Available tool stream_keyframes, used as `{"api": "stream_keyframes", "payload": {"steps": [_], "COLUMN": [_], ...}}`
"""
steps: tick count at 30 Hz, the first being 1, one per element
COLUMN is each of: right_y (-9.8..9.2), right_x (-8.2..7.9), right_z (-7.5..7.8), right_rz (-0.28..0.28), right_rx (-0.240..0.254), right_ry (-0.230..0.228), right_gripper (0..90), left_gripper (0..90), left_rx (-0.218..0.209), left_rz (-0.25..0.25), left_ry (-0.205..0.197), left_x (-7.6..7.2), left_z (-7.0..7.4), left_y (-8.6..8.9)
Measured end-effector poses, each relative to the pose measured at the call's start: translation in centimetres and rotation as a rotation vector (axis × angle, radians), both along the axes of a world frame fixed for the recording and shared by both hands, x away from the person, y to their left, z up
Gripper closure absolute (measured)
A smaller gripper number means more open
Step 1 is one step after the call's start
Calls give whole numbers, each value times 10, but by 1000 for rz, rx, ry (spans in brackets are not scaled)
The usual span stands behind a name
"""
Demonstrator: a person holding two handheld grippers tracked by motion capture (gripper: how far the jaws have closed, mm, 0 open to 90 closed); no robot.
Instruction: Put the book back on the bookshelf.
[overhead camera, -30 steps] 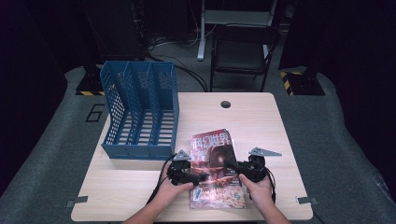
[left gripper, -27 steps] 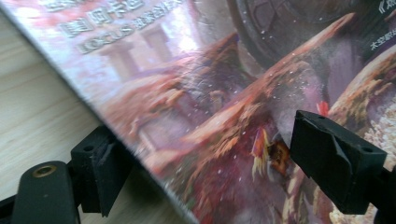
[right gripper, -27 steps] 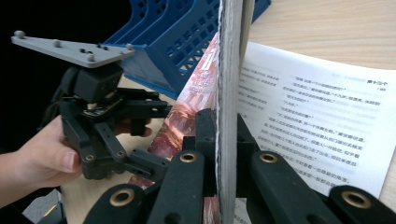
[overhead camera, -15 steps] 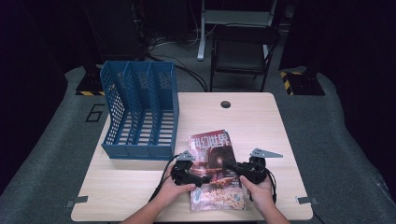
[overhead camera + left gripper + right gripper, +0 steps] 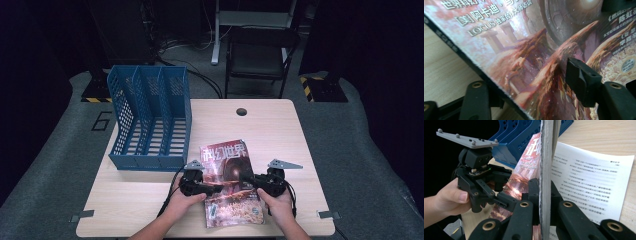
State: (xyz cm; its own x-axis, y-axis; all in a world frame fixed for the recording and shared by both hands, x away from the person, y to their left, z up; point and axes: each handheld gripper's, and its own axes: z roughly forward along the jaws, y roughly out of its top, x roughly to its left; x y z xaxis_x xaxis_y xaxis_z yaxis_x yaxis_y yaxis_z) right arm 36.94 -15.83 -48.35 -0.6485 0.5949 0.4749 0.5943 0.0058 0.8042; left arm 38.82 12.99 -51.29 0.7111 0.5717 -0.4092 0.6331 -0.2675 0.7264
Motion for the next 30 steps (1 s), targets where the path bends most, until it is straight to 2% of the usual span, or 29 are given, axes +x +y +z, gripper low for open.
{"api": "stream_keyframes", "payload": {"steps": [1, 2, 6, 8, 9, 10, 13, 15, 19, 22, 26, 30], "right_y": [0, 0, -1, 0, 0, -1, -2, -4, -5, -5, -4, -4], "right_x": [0, 0, 1, 1, 1, 2, 2, 3, 4, 4, 4, 6], "right_z": [0, 0, -1, -1, -1, 0, 0, -1, -1, 1, 3, 4], "right_rz": [0, -1, -5, -4, -4, -3, -1, 0, -4, 1, 12, 21], "right_rx": [0, 1, -3, -5, -5, -6, -5, 3, 2, 1, -8, -17], "right_ry": [0, 5, 4, 9, 9, 5, 7, 12, 27, 19, 11, 23], "right_gripper": [862, 862, 862, 861, 861, 861, 861, 861, 861, 861, 861, 859], "left_gripper": [412, 460, 521, 580, 580, 626, 651, 664, 683, 696, 701, 732], "left_rx": [2, 1, -17, -24, -36, -38, -50, -38, -44, -28, -10, -21], "left_rz": [-3, -4, 5, 7, 7, 7, 4, -3, 3, 8, 2, 4], "left_ry": [-10, -15, -11, 3, 22, 24, 23, 14, -2, -22, -23, -28], "left_x": [0, 1, 0, 0, 0, 1, 0, -1, -3, -4, -5, -7], "left_z": [1, 2, 6, 8, 10, 11, 15, 17, 21, 28, 33, 38], "left_y": [1, 3, 6, 8, 9, 10, 11, 11, 12, 13, 14, 15]}}
